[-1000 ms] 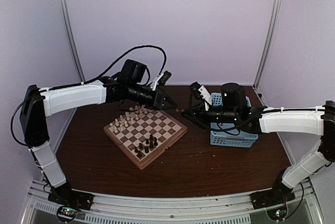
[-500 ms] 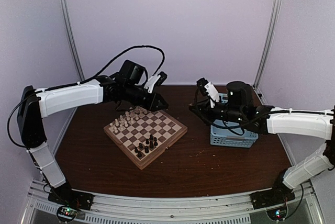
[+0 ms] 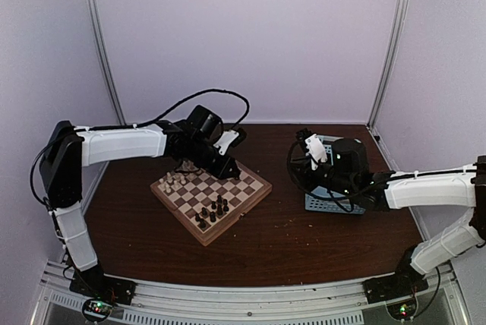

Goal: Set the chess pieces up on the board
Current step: Place the chess piece on the chessboard.

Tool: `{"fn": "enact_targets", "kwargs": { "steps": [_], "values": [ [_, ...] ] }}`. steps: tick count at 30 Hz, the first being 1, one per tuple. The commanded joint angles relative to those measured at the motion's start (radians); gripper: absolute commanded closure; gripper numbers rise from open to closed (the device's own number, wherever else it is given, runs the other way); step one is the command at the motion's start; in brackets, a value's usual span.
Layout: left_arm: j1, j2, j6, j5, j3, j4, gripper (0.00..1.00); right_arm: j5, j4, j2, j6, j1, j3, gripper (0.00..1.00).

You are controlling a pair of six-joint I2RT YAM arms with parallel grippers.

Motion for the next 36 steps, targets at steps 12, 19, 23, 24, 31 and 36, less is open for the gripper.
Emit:
{"fn": "enact_targets", "kwargs": {
  "steps": [12,19,23,24,31,36],
  "values": [
    [0.003,0.069,0.049,-0.062,-0.047,0.005,0.90,0.036,0.066,0.022,0.017,-0.001,-0.003,0.88],
    [0.003,0.096,0.045,-0.080,-0.062,0.019,0.90,0.036,0.064,0.031,0.018,-0.001,0.002,0.88],
    [0.003,0.112,0.043,-0.082,-0.054,0.017,0.90,0.035,0.060,0.032,0.017,-0.001,0.003,0.88],
    [0.003,0.116,0.044,-0.084,-0.051,0.014,0.90,0.035,0.059,0.032,0.017,-0.001,0.005,0.88],
    [0.004,0.128,0.046,-0.107,-0.040,0.006,0.86,0.033,0.054,0.035,0.015,-0.001,0.009,0.88],
    [0.003,0.130,0.047,-0.110,-0.034,-0.006,0.82,0.032,0.050,0.040,0.015,-0.002,0.012,0.88]
  ]
}}
